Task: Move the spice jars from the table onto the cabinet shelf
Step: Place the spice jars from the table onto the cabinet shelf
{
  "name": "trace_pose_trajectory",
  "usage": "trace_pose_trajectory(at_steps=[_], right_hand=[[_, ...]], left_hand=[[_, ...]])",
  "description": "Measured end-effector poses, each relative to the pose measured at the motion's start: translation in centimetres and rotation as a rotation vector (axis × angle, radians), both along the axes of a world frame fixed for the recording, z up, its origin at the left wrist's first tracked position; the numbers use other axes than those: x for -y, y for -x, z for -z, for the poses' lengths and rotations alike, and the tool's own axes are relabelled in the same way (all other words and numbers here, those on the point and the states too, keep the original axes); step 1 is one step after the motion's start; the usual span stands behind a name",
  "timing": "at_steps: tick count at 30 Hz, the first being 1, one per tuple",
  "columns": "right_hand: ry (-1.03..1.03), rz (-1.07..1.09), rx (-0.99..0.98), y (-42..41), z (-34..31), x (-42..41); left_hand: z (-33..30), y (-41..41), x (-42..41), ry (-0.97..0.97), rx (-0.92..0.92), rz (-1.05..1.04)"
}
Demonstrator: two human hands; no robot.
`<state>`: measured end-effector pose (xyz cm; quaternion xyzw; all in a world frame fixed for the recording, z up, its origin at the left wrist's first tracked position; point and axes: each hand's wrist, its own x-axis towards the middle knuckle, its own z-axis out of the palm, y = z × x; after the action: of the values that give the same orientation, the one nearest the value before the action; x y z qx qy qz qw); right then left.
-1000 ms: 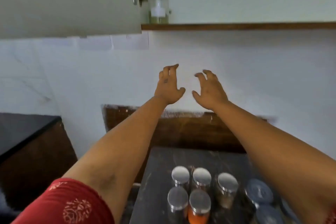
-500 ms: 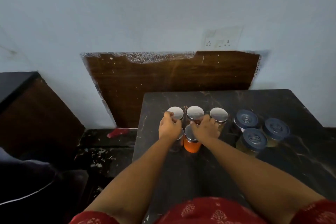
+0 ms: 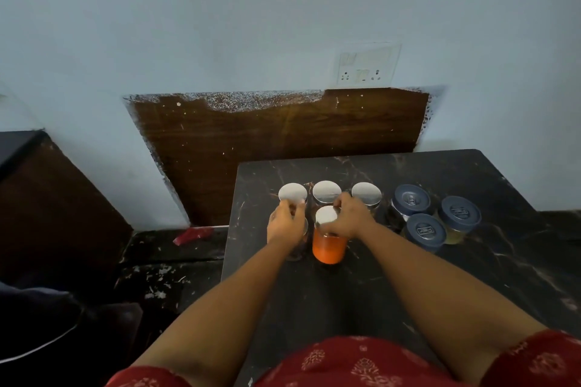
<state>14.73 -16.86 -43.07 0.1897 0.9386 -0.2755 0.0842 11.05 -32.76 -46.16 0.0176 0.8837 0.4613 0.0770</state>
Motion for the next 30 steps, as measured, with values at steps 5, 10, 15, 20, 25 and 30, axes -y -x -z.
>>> trace_pose_trajectory(at_steps=[5, 10, 15, 20, 25, 30], right_hand=[[0.119, 0.037, 0.139, 2.1, -6.2, -1.4], [0.207, 0.13, 0.16, 3.0, -10.9, -1.9], [0.698, 0.224, -0.013, 3.3, -12.2, -2.3], [1.363, 0.2, -0.067, 2.7, -9.8, -0.7], [1.583, 0.434, -0.16, 3.1, -8.4, 0.0], [1.483, 0.491, -0.218, 3.4, -9.0, -0.3]], left_hand=[[-3.2, -0.1, -1.0, -0.226, 0.194, 0.16], [-6.3, 0.9, -1.6, -0.561, 0.595, 0.483], [-7.3, 1.9, -2.2, -0.806, 0.619, 0.428], [-9.8, 2.5, -3.2, -1.176, 0.682, 0.279], [-11.2, 3.1, -5.1, -0.763, 0.44, 0.181], [-11.9, 4.1, -5.8, -0.398, 0.096, 0.157]])
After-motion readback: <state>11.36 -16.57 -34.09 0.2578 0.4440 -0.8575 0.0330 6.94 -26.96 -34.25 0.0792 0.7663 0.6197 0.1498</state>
